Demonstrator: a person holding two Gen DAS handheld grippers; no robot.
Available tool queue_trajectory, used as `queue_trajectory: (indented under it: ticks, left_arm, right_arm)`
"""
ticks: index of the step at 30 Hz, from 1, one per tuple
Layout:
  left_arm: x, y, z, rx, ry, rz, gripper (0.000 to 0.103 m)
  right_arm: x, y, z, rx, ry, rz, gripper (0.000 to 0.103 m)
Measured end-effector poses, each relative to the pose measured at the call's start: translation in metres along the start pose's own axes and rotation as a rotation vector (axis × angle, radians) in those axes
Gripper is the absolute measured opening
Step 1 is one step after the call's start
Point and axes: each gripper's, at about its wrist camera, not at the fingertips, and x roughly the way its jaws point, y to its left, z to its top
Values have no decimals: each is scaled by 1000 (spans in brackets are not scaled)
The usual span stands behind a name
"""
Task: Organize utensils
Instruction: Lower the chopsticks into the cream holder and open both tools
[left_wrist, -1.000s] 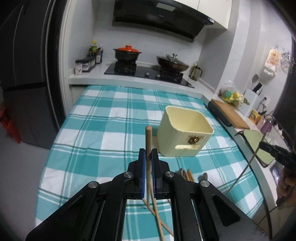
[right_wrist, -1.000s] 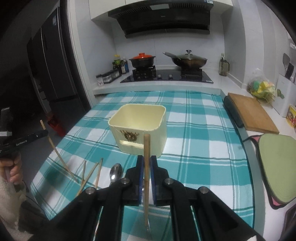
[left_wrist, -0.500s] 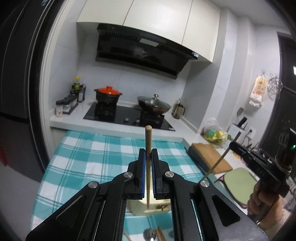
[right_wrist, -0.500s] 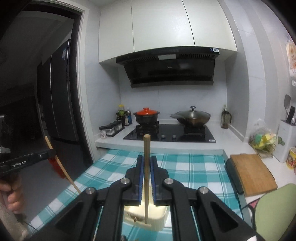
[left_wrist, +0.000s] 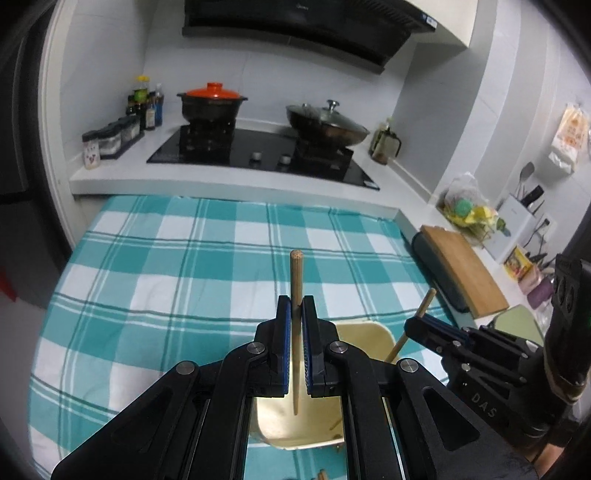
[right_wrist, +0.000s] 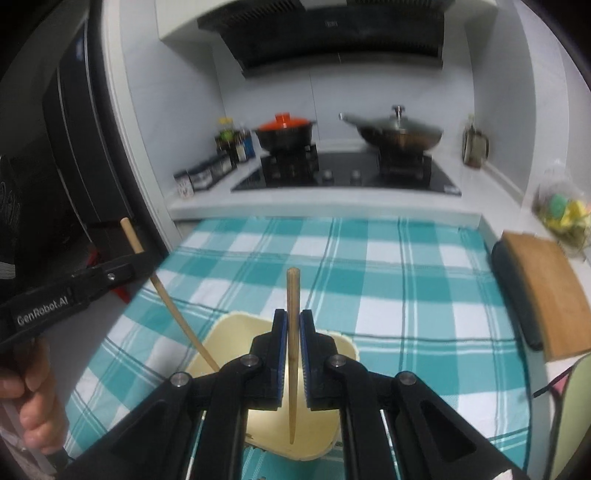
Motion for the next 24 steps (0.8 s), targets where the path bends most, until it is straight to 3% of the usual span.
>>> queue_trajectory:
  ticks: [2, 3, 4, 5, 6, 7, 8, 13, 15, 24]
  left_arm:
    - [12, -3, -4, 10, 29, 13, 5]
    - [14, -4, -5, 10, 40, 13, 15]
    - [13, -5, -8, 10, 49, 5, 35]
    - [10, -5, -10, 12, 46, 1, 47]
    - [3, -4, -13, 20, 29, 6, 65]
    - [-5, -5, -16, 32, 7, 16, 73]
    - [-13, -4, -19, 46, -12, 23, 74]
    - [-59, 9, -53, 125, -19, 48, 90]
    - [-79, 15, -74, 143, -29, 68, 94]
    - [-163, 29, -174, 122, -44, 102, 97]
  right_arm:
    - [16, -3, -4, 13, 48, 9, 8]
    - [18, -4, -7, 20, 58, 0, 8]
    - [20, -4, -8, 25, 64, -9, 10]
    - [23, -6, -11, 27, 64, -9, 19]
    - [23, -8, -13, 31, 58, -10, 39]
    - [18, -8, -16, 39, 40, -15, 50]
    - [15, -9, -18, 42, 19, -20, 59]
    - [-21, 0, -43, -30, -10, -109, 62]
    - [-38, 5, -59, -63, 15, -164, 76]
    - [-124, 25, -159, -108, 35, -348, 81]
